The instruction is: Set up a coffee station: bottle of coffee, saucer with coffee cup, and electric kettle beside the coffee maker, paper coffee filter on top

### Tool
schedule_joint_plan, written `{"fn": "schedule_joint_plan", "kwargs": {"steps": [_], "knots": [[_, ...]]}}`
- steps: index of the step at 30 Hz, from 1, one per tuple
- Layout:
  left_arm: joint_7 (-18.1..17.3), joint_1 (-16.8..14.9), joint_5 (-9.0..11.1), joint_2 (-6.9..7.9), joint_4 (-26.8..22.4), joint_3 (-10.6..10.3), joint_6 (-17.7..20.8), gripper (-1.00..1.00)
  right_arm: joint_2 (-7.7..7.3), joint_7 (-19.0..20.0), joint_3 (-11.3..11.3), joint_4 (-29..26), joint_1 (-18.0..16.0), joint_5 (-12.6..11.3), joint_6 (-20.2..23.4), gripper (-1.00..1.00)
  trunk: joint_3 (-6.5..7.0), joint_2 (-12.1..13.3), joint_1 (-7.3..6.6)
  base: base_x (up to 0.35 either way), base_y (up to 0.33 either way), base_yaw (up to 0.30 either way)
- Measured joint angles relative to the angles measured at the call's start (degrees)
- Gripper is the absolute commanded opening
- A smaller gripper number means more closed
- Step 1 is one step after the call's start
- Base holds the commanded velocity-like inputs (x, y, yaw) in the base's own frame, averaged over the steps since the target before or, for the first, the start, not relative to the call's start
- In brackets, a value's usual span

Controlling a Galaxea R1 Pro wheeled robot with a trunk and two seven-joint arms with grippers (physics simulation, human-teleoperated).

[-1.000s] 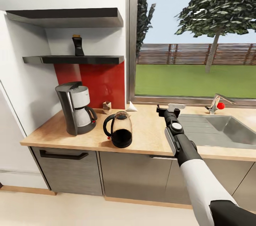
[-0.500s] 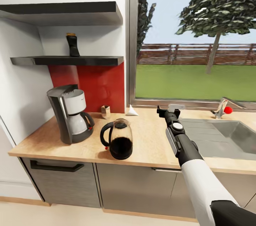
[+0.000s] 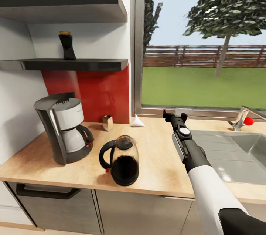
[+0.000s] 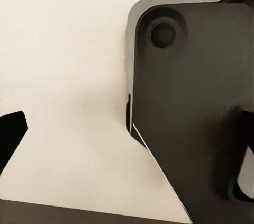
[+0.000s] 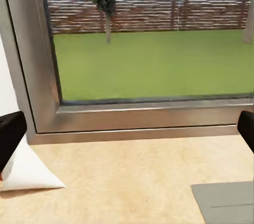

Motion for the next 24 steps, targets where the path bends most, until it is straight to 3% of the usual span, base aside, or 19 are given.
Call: {"fn": "schedule_joint_plan", "kwargs": {"steps": [10, 20, 24], "knots": [[0.0, 0.0, 0.0, -0.09, 0.0, -0.1, 0.0, 1.0, 0.0, 0.0, 0.0, 0.0, 0.0, 0.0, 0.0, 1.0, 0.0, 0.0, 0.0, 0.274, 0.205, 0.0], [0.0, 0.0, 0.0, 0.07, -0.1, 0.0, -0.1, 1.0, -0.07, 0.0, 0.0, -0.1, 0.0, 0.0, -0.1, 1.0, 0.0, 0.0, 0.0, 0.331, 0.017, 0.0], [0.1, 0.0, 0.0, 0.02, -0.1, 0.0, -0.2, 1.0, -0.03, -0.1, 0.0, -0.1, 0.0, 0.0, -0.1, 1.0, 0.0, 0.0, 0.03, 0.115, 0.0, 0.0]]}}
